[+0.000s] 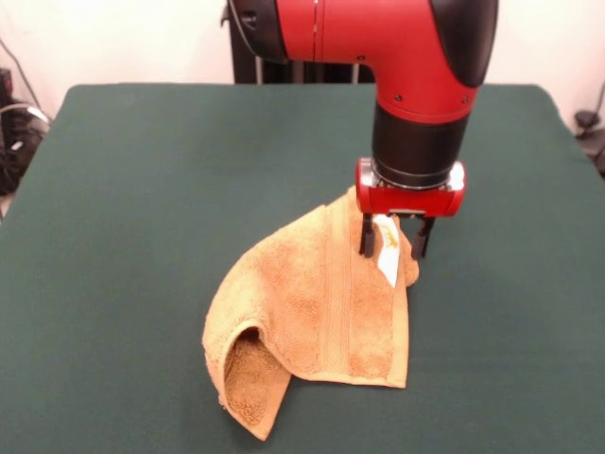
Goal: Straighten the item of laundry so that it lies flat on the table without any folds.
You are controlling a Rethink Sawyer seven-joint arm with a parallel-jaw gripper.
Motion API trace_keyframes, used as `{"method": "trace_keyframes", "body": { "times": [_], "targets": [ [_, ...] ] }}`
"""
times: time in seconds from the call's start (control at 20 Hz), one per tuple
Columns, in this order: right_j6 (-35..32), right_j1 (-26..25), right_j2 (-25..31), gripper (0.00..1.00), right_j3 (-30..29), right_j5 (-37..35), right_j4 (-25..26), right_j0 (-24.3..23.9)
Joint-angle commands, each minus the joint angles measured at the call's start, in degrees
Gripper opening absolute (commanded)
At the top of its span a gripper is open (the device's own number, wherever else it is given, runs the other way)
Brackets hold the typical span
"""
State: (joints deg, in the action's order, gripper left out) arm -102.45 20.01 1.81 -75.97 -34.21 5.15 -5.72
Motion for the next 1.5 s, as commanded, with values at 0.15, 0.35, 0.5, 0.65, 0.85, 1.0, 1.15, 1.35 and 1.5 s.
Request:
{"method": "trace_keyframes", "body": {
  "times": [0.15,0.35,0.5,0.65,0.85,1.0,1.15,1.35,1.5],
  "targets": [
    [-5.11,-3.45,2.6,1.0,-0.71,-2.87,0.25,1.64],
    [-5.19,-3.5,2.6,1.0,-0.63,-2.91,0.21,1.69],
    [-5.18,-3.77,2.63,1.0,-0.32,-2.92,0.18,1.68],
    [-5.24,-3.91,2.66,1.0,-0.33,-2.68,0.19,1.67],
    [-5.28,-3.75,2.81,1.0,-0.94,-2.43,0.14,1.62],
    [-5.43,-4.09,2.96,1.0,-1.28,-1.73,0.15,1.64],
    [-5.5,-5.09,3.18,1.0,-0.98,-0.77,0.22,1.57],
    [-5.8,-5.94,3.16,1.0,-0.85,-0.1,0.28,1.83],
    [-6.62,-6.31,2.1,1.0,-0.15,-1.05,0.47,2.8]
  ]
}}
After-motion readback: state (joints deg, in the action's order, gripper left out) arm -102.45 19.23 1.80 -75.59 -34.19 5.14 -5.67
